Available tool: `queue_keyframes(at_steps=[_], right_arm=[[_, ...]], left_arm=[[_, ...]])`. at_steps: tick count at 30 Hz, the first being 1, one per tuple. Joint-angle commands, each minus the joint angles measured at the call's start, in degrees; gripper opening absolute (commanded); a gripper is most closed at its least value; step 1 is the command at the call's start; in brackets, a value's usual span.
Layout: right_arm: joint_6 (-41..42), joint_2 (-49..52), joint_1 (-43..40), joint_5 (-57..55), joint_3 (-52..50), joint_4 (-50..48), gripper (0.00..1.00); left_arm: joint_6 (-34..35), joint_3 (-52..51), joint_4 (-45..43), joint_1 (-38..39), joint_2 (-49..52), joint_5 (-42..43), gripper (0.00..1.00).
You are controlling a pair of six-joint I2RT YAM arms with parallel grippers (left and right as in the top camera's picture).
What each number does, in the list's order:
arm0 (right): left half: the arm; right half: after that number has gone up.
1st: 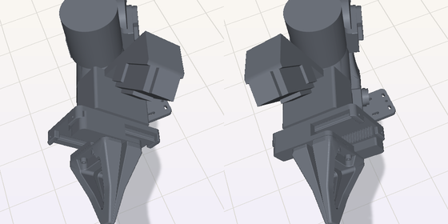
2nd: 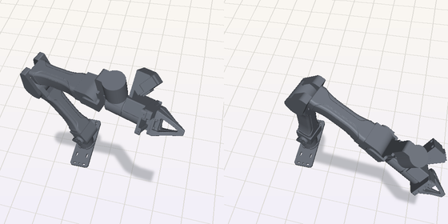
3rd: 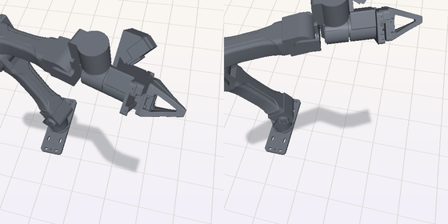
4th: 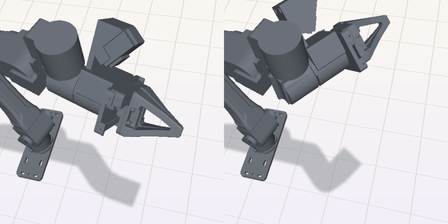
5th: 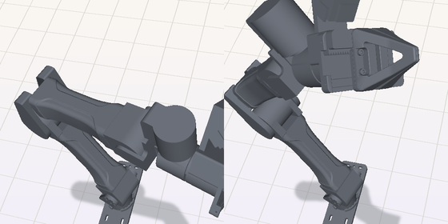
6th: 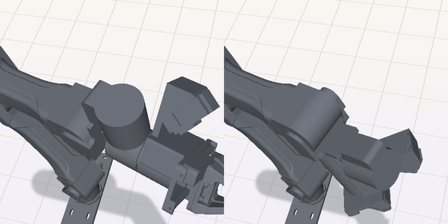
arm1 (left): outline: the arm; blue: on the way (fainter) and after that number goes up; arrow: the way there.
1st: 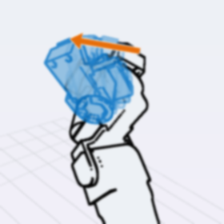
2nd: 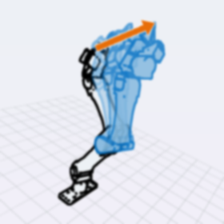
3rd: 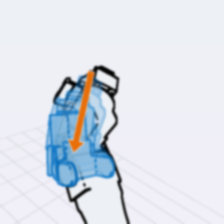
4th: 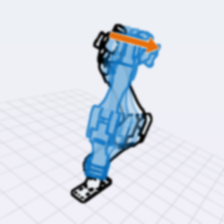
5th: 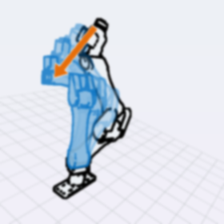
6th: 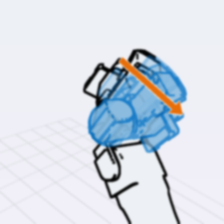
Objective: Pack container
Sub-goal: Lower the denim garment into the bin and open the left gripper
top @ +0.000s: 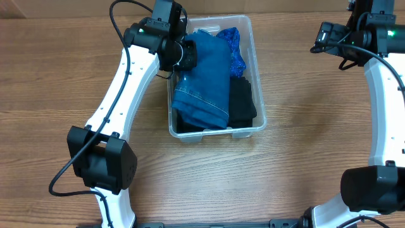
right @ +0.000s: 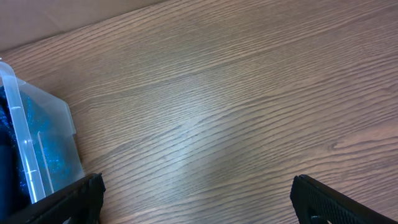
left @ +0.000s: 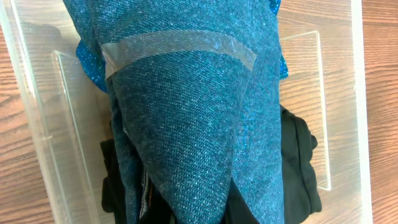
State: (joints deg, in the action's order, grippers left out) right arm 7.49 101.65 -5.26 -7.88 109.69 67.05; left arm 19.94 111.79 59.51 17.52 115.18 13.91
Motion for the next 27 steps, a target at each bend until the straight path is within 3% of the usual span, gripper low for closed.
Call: queue_keyframes(at_steps=[1, 3, 4, 11, 15, 24, 26, 27], right_arm=[[0.20, -0.33, -0.13, -0.20, 0.09, -0.26, 1.00], [0.20, -0.33, -0.13, -0.20, 0.09, -0.26, 1.00], [0.20, -0.33, -0.13, -0.20, 0.09, -0.26, 1.00], [0.20, -0.33, -0.13, -0.20, 0.09, -0.26, 0.99], [0.20, -0.33, -0.13, -0.20, 0.09, -0.26, 1.00], [0.20, -0.33, -0.13, -0.20, 0.09, -0.26, 1.00], [0.20, -0.33, -0.13, -0.20, 0.09, -0.26, 1.00], [0.20, -0.33, -0.13, -0.20, 0.09, -0.26, 1.00]], left_arm=[[-0.66, 2.01, 2.12, 0.59, -2.95, -1.62, 0.47], [-0.66, 1.31, 2.71, 0.61, -2.95, -2.08, 0.88], [-0.66, 0.87, 2.67, 0.61, -2.95, -2.05, 0.97], [-0.68, 0.44, 1.60, 0.61, -2.89, -2.08, 1.00], [-0.70, 1.88, 1.29, 0.48, -2.91, -2.12, 0.93], [-1.18, 9.09, 6.34, 0.48, -3.32, -10.93, 0.92], [-1.16, 10.32, 8.09, 0.76, -3.32, -9.73, 0.71], [-1.16, 10.64, 9.62, 1.14, -3.32, -9.14, 0.45]])
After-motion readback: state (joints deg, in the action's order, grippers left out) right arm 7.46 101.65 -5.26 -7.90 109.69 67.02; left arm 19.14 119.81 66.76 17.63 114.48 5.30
